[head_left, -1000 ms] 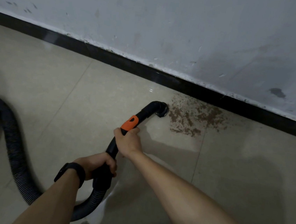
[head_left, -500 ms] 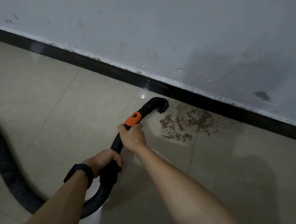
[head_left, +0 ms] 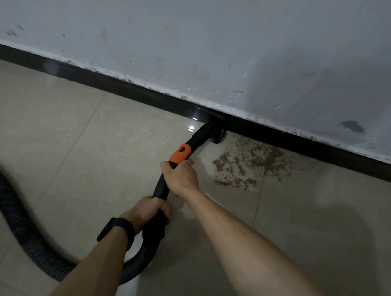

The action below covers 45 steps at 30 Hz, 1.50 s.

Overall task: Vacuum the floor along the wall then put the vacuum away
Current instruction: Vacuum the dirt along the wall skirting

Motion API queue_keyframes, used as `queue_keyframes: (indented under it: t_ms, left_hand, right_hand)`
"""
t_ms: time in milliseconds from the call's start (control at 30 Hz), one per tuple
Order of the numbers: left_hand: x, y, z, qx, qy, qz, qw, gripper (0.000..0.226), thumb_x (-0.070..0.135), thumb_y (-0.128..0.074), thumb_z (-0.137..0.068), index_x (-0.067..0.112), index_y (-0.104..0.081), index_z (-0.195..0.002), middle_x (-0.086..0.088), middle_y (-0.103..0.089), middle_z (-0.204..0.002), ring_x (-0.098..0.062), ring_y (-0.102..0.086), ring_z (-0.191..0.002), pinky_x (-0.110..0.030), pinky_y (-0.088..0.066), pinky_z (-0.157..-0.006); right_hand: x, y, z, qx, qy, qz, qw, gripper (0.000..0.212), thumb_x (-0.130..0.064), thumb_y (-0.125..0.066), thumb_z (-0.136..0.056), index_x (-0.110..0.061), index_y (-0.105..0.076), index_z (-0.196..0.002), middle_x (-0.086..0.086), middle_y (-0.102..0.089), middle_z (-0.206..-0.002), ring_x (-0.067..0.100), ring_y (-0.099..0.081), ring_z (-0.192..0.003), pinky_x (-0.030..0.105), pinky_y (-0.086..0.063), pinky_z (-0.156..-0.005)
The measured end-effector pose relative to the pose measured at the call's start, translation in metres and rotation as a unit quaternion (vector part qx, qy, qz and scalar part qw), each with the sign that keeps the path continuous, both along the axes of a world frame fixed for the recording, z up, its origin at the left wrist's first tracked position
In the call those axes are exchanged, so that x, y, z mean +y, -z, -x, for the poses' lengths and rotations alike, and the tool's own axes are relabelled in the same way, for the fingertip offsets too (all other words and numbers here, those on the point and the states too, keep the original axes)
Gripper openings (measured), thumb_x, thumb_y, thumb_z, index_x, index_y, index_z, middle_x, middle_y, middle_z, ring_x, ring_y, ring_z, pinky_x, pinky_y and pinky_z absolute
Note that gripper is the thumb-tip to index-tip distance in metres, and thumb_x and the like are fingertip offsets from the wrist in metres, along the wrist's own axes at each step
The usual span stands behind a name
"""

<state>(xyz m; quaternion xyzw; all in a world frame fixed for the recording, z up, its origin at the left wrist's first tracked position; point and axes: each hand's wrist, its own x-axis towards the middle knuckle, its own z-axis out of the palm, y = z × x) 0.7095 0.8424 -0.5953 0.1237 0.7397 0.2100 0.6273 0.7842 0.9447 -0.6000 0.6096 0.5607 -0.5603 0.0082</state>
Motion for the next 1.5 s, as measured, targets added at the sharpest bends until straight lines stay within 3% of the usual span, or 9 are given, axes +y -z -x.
queue_keyframes:
  t_ms: [167,433,600,667,800,933,1067,1267,1500]
  left_hand:
    - [0.007,-0.006,-0.007,-0.018,0.041,0.018,0.999,0.009,0.015,-0.064,-0.045,0.007,-0.066,-0.049,-0.015,-0.068,-0.068,-0.029,-0.064,-0.066,-0.029,-0.050,-0.060]
    - [0.012,-0.009,-0.011,-0.015,0.067,0.011,0.998,0.009,0.015,-0.064,-0.052,0.007,-0.066,-0.052,-0.015,-0.068,-0.068,-0.026,-0.063,-0.062,-0.027,-0.049,-0.057]
    - [0.006,-0.011,-0.005,-0.033,0.065,0.014,0.997,0.007,0.014,-0.063,-0.053,0.008,-0.062,-0.049,-0.013,-0.065,-0.065,-0.028,-0.063,-0.066,-0.028,-0.050,-0.059]
    - [-0.001,-0.012,0.000,-0.058,0.063,0.022,0.996,0.008,0.013,-0.061,-0.048,0.011,-0.056,-0.043,-0.010,-0.060,-0.060,-0.028,-0.061,-0.064,-0.029,-0.049,-0.059]
    - [-0.021,-0.010,0.013,-0.095,0.051,0.045,0.993,0.017,0.008,-0.060,-0.048,0.014,-0.047,-0.039,-0.008,-0.052,-0.056,-0.025,-0.056,-0.055,-0.030,-0.045,-0.061]
    - [-0.037,-0.008,0.021,-0.120,0.035,0.057,0.991,0.021,0.005,-0.058,-0.050,0.016,-0.044,-0.038,-0.006,-0.048,-0.052,-0.023,-0.053,-0.049,-0.031,-0.043,-0.062]
    - [-0.050,-0.007,0.028,-0.139,0.031,0.070,0.987,0.024,0.002,-0.058,-0.050,0.016,-0.042,-0.040,-0.005,-0.046,-0.052,-0.022,-0.051,-0.048,-0.033,-0.042,-0.066]
    - [-0.070,-0.011,0.037,-0.163,0.047,0.090,0.981,0.024,-0.004,-0.056,-0.051,0.014,-0.045,-0.040,-0.008,-0.046,-0.055,-0.024,-0.052,-0.054,-0.033,-0.045,-0.064]
    - [-0.090,-0.006,0.043,-0.186,0.083,0.125,0.971,0.029,-0.010,-0.055,-0.050,0.011,-0.036,-0.054,-0.009,-0.048,-0.060,-0.024,-0.055,-0.059,-0.032,-0.048,-0.066]
  right_hand:
    - [0.001,0.001,-0.013,0.003,0.019,0.004,1.000,0.062,-0.051,-0.054,-0.094,-0.004,-0.035,-0.130,0.009,-0.064,-0.104,0.027,-0.067,-0.087,0.039,-0.058,-0.068]
    - [0.005,-0.002,-0.023,0.027,0.050,0.006,0.998,0.061,-0.049,-0.055,-0.095,-0.004,-0.036,-0.131,0.004,-0.060,-0.095,0.021,-0.064,-0.081,0.037,-0.060,-0.065]
    - [0.001,-0.009,-0.020,0.042,0.054,0.025,0.997,0.062,-0.048,-0.054,-0.096,-0.003,-0.033,-0.133,0.009,-0.063,-0.106,0.025,-0.067,-0.085,0.029,-0.052,-0.052]
    - [-0.007,-0.011,-0.015,0.044,0.052,0.027,0.997,0.063,-0.048,-0.053,-0.097,-0.002,-0.031,-0.134,0.005,-0.062,-0.098,0.022,-0.065,-0.077,0.027,-0.048,-0.046]
    - [-0.029,-0.010,-0.004,0.047,0.052,0.034,0.997,0.062,-0.046,-0.052,-0.097,-0.001,-0.030,-0.133,0.002,-0.059,-0.091,0.018,-0.061,-0.071,0.027,-0.048,-0.047]
    - [-0.047,-0.010,0.004,0.053,0.061,0.038,0.996,0.059,-0.045,-0.054,-0.096,-0.001,-0.032,-0.129,0.007,-0.065,-0.098,0.025,-0.068,-0.081,0.034,-0.057,-0.059]
    - [-0.064,-0.011,0.006,0.060,0.066,0.044,0.995,0.054,-0.043,-0.054,-0.097,-0.002,-0.032,-0.126,-0.002,-0.057,-0.082,0.016,-0.060,-0.066,0.029,-0.051,-0.050]
    - [-0.089,-0.014,0.007,0.065,0.082,0.047,0.993,0.047,-0.039,-0.055,-0.098,-0.005,-0.032,-0.121,-0.003,-0.054,-0.079,0.012,-0.056,-0.062,0.026,-0.045,-0.047]
    - [-0.121,-0.010,0.002,0.081,0.104,0.054,0.990,0.043,-0.040,-0.054,-0.099,-0.010,-0.031,-0.121,-0.003,-0.059,-0.079,0.014,-0.059,-0.062,0.033,-0.054,-0.057]
